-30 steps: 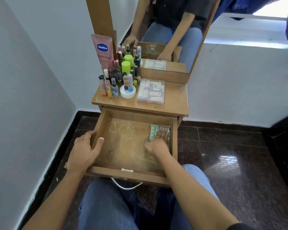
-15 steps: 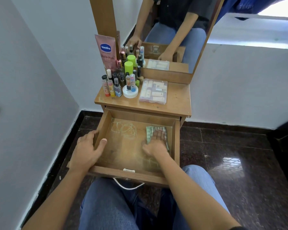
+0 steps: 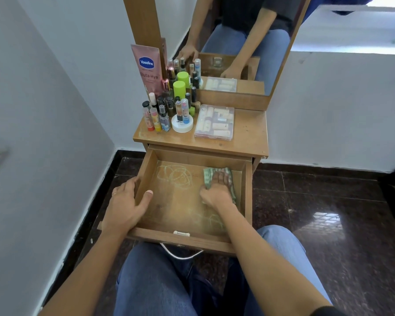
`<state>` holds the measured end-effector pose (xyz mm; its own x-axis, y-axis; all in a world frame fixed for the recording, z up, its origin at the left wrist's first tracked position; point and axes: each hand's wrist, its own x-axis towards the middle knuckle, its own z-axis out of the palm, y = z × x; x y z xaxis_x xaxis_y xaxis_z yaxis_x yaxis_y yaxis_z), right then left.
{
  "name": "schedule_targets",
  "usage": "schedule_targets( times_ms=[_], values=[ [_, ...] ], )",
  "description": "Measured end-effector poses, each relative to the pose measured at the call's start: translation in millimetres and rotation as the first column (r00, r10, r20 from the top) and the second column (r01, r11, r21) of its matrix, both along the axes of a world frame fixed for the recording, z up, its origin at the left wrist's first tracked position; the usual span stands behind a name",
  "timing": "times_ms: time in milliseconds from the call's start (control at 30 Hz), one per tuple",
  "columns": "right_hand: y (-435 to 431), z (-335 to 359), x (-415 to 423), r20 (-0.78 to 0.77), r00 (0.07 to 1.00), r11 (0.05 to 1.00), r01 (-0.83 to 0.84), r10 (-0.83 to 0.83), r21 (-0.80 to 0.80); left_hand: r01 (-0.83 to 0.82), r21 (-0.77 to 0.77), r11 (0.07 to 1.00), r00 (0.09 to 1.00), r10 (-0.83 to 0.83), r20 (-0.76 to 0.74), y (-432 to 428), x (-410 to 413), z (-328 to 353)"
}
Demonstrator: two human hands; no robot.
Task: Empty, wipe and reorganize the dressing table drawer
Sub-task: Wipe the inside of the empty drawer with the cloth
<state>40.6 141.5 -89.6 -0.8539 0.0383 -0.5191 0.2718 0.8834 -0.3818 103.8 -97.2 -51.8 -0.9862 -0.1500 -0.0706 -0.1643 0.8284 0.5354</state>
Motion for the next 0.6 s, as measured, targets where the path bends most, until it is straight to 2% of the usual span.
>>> schedule_targets(
  times_ms=[133,300,400,500,600],
  values=[
    [-6.7,-6.8,10.0,0.013,0.999,0.998,-0.039,0.038,0.043,-0.004,0.004,1.000,1.000,0.004,0.024,-0.7,0.4,3.1],
    [19.0,-2.9,12.4,0.053,0.994,0.995,0.093,-0.095,0.029,-0.006,0.006,1.000,1.000,0.006,0.025,-1.4,-0.3,1.2],
    [19.6,-0.9,3.6,0.060,0.992,0.994,0.111,-0.112,0.021,-0.019,0.016,1.000,1.000,0.019,0.022,-1.7,-1.0,0.3],
    [14.1,-0.2,-2.9,0.039,0.996,0.995,0.074,-0.077,0.069,-0.024,0.030,0.999,1.000,0.023,0.019,0.5,-0.6,2.0],
    [-0.3,-2.6,-0.8,0.012,0.998,0.993,-0.057,0.056,0.101,-0.035,0.037,0.999,0.999,0.034,0.015,2.3,-0.1,3.7]
  ],
)
